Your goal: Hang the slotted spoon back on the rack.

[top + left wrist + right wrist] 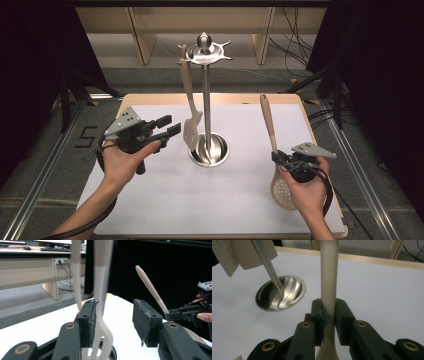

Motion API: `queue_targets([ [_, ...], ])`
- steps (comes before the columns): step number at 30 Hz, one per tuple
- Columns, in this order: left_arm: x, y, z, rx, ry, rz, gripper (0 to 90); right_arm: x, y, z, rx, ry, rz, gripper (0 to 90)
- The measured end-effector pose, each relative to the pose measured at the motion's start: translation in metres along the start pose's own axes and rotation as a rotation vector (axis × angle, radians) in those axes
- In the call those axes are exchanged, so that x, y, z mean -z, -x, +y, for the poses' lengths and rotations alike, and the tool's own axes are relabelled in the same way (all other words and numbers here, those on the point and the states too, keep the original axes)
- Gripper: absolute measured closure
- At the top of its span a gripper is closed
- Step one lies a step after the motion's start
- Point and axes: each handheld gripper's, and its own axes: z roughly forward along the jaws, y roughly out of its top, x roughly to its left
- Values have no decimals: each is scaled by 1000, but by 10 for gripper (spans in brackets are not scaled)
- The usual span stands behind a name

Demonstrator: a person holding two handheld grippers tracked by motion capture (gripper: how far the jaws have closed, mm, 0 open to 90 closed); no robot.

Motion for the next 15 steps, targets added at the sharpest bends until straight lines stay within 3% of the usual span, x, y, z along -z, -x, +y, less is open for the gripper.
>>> queue_targets([
  [1, -1, 3, 0, -1, -2, -7, 529, 1, -4, 0, -17, 13, 8, 794],
  [3, -4, 7, -1, -11, -3, -20, 527, 3, -9, 2, 20, 26, 9, 794],
  [8, -10, 16, 0, -20, -3, -49, 522, 8, -25, 5, 21, 34, 38, 794],
  [9, -12, 18, 0, -19, -2, -56, 521, 7, -27, 6, 49, 57, 36, 794],
  [11, -16, 22, 0, -15, -7, -73, 519, 9, -34, 7, 33, 50, 55, 794],
  [13, -21, 26, 1, -11, -14, -88, 518, 8, -37, 8, 69, 59, 57, 794],
  [14, -23, 28, 1, -12, -18, -94, 518, 10, -41, 8, 52, 39, 57, 794],
  [15, -26, 29, 2, -17, -20, -102, 517, 9, -41, 8, 70, 51, 67, 794],
])
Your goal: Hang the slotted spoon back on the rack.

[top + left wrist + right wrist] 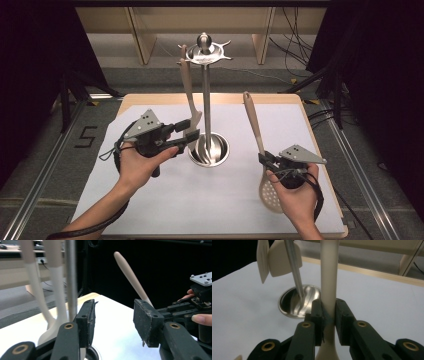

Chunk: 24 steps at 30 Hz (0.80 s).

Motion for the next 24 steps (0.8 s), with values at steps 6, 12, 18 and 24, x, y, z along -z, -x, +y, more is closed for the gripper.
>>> queue_targets([
  [6, -15, 10, 5, -3, -22, -40, 513, 2, -13, 4, 12, 18, 13, 794],
  [12, -29, 20, 8, -16, -45, -76, 506, 2, -24, 7, 38, 38, 34, 794],
  [18, -39, 25, 7, -12, -57, -102, 503, 2, -33, 10, 83, 46, 56, 794],
  [24, -48, 32, 6, 10, -65, -106, 498, 1, -41, 11, 79, 39, 67, 794],
])
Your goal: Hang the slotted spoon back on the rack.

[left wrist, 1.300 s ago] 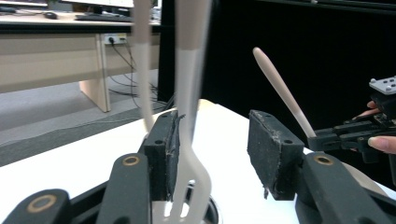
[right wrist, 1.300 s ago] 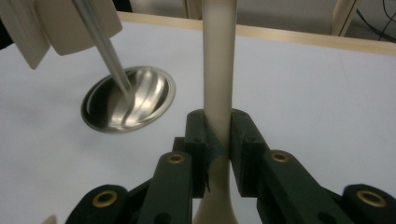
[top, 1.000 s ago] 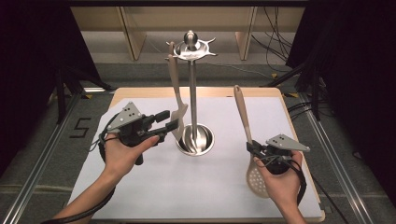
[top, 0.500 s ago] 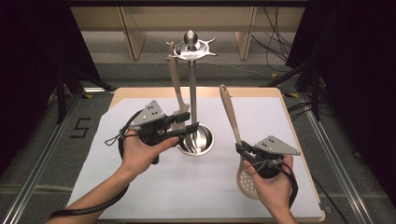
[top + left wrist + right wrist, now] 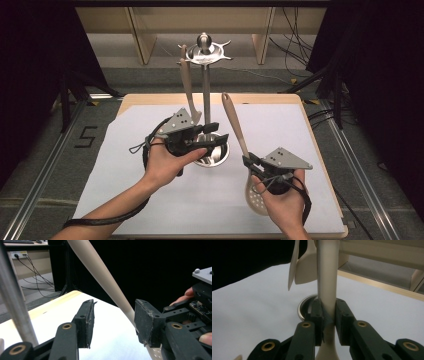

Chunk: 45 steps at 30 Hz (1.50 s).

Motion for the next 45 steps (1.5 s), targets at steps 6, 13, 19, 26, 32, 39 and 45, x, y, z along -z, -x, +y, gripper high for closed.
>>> queue_targets([
  [6, -6, 1, 0, -16, -10, -14, 493, -1, -3, 0, 1, 16, 9, 794],
  [13, -11, 3, -2, -12, -14, -25, 490, -2, -5, 1, 35, 16, 6, 794],
  [19, -15, 3, -3, -8, -19, -34, 492, -2, -9, 1, 37, 24, 26, 794],
  [26, -18, 4, -4, -5, -19, -42, 521, -2, -14, 2, 47, 22, 38, 794],
  [32, -16, 5, -3, -16, 2, -52, 619, -5, -17, 2, 67, 29, 58, 793],
  [39, -9, 10, 0, 21, 35, -132, 725, -8, -20, 2, 60, 33, 73, 790],
  [45, -4, 17, 6, -54, 21, -172, 755, -11, -18, 7, 84, 49, 170, 676],
])
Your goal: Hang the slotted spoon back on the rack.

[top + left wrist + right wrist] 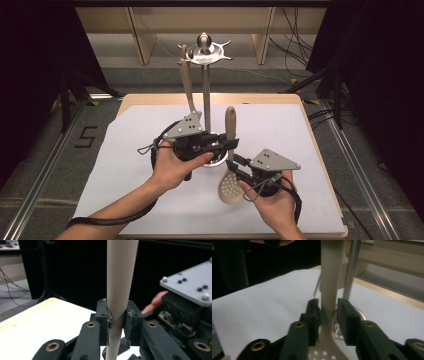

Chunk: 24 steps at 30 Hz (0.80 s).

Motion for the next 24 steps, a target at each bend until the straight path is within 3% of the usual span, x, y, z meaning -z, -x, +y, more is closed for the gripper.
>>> queue_targets([
  [3, 4, -4, 1, 0, -9, -41, 756, 2, 3, 2, -19, 32, 35, 636],
  [4, 5, -5, 1, 2, -13, -46, 756, 1, 7, 4, 14, 58, 55, 636],
  [5, 5, -6, 1, -1, -16, -50, 756, 2, 6, 5, -16, 32, 89, 633],
  [9, 9, -11, -3, -12, -21, -67, 756, 2, 8, 8, -6, 58, 129, 634],
  [13, 13, -16, -6, 11, -14, -105, 756, 1, 9, 12, -1, 53, 185, 655],
  [14, 14, -16, -7, 12, -12, -113, 756, 2, 7, 12, -22, 41, 188, 661],
  [16, 15, -17, -7, 12, -11, -118, 756, -1, 9, 12, 8, 61, 201, 676],
  [19, 16, -18, -7, 7, -15, -122, 756, -1, 7, 12, -19, 35, 220, 694],
  [21, 17, -18, -8, 11, -15, -131, 755, -4, 9, 13, 24, 55, 219, 703],
  [24, 17, -17, -8, 19, -12, -145, 755, -6, 9, 13, 15, 53, 235, 713],
])
